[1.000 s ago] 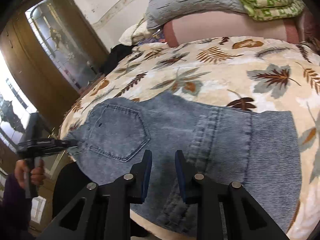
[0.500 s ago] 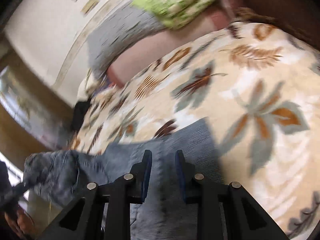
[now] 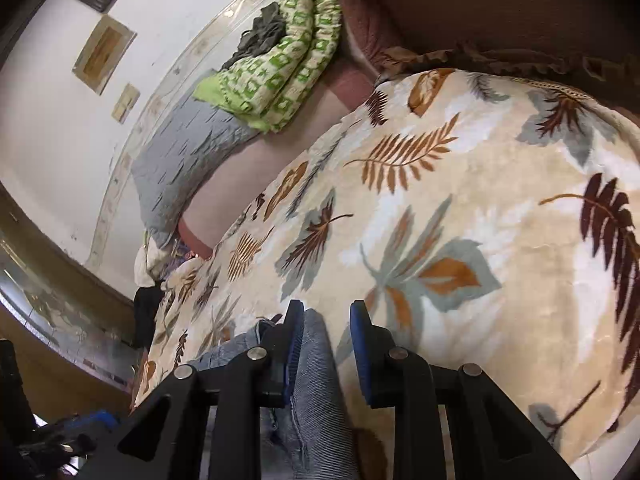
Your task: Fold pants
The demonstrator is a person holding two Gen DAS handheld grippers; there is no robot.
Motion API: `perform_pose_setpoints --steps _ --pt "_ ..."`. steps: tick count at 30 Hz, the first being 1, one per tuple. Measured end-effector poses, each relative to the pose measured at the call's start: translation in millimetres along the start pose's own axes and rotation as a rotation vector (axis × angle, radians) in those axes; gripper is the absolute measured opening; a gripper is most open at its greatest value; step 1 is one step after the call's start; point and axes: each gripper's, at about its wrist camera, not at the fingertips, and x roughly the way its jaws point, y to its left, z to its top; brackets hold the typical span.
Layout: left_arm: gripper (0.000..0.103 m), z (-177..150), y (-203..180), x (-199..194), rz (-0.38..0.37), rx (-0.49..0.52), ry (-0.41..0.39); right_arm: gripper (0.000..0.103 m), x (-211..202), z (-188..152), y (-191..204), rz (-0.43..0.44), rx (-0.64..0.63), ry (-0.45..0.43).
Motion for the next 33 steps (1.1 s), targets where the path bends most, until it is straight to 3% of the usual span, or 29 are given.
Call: perform_pose_setpoints --steps 2,5,9,13,18,23,25,28,31,33 --pt "0.014 1.2 7.8 -17.3 0.051 0.010 -0.043 0.027 2.9 -0.9 2.5 0.010 -0.018 0.021" --pt "0.014 -5.5 42.4 -33.5 0.139 -0.054 -0.053 0.027 17.3 -7.2 14.1 0.068 -0.052 0.107" --pt "0.013 -34.7 90.4 -37.8 0.244 -0.142 0.002 0.061 44.0 -30.0 41.3 0.177 -0.129 0.286" --pt "0.014 -72.5 130.3 -29.4 0.328 -0.220 0.081 0.061 55.7 -45.1 58.8 0.140 -0.222 0.327" --pt "0.014 -108.2 171.6 -10.2 0.354 -0.333 0.150 0.061 81.3 -50.0 46.9 0.079 -0.172 0.397" --pt "0.014 -122.0 181.6 10.1 0.349 -0.347 0.196 0.063 90.0 -66.5 61.4 0.138 -0.240 0.481" --pt "0.013 -124.2 178.3 13.5 0.360 -0.327 0.201 0.060 87.9 -73.4 70.2 0.194 -0.282 0.507" --pt "0.013 -124.4 174.9 19.1 0.381 -0.307 0.210 0.026 83.6 -85.5 88.7 0.198 -0.417 0.489" --pt "0.013 -123.4 181.5 20.6 0.365 -0.344 0.210 0.018 73.5 -87.4 98.3 0.201 -0.470 0.434" --pt "0.013 -120.7 180.4 20.6 0.364 -0.349 0.207 0.014 56.2 -77.3 100.8 0.217 -0.473 0.331"
